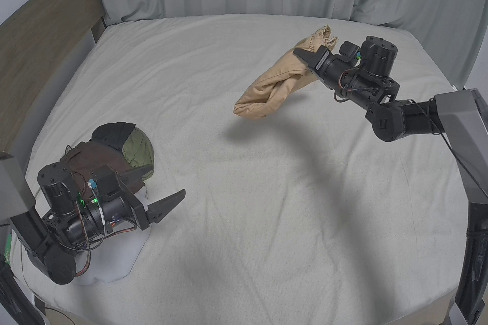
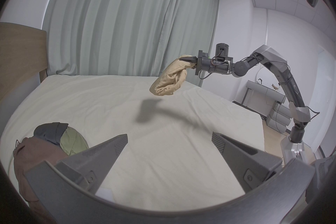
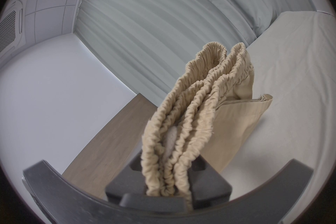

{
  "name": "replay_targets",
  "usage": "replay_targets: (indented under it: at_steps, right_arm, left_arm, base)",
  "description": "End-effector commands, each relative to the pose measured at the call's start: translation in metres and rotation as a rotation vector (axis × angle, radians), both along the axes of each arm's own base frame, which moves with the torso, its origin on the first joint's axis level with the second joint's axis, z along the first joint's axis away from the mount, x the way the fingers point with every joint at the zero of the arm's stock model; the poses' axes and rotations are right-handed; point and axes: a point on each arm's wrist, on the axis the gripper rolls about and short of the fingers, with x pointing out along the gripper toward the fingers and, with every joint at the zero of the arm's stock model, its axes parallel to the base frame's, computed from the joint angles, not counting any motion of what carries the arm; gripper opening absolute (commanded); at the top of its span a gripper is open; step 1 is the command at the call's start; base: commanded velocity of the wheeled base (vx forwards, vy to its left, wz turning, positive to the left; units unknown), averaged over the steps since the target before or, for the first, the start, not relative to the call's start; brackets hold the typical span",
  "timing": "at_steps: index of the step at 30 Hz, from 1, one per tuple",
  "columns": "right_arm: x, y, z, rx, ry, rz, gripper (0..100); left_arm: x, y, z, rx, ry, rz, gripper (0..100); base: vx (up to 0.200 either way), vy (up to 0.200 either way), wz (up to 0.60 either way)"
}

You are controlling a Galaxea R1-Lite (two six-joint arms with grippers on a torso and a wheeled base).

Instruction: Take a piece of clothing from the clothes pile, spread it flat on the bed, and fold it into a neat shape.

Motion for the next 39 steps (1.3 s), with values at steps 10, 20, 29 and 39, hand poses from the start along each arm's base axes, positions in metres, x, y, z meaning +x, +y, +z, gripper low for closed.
replay_targets:
  at_steps: [10,20,29,39]
  right_arm:
    - [0.051,0.002,-0.046,-0.045,0.121,-0.014,0]
    - [0.054,-0.003,-0.050,-0.050,0.126,-0.012,0]
    - [0.054,-0.003,-0.048,-0.047,0.124,-0.002,0]
    - [0.066,-0.005,-0.086,-0.065,0.192,-0.051,0]
  left_arm:
    - [0.002,0.004,-0.002,0.000,0.006,0.011,100]
    - [0.002,0.004,-0.003,0.001,0.011,0.008,100]
    - [0.001,0.004,-0.003,0.003,0.011,0.009,100]
    - [0.000,0.004,-0.002,0.001,0.011,0.009,100]
  base:
    - [0.000,0.000,0.00]
    - [0.000,0.000,0.00]
    - [0.000,0.000,0.00]
    - [0.000,0.000,0.00]
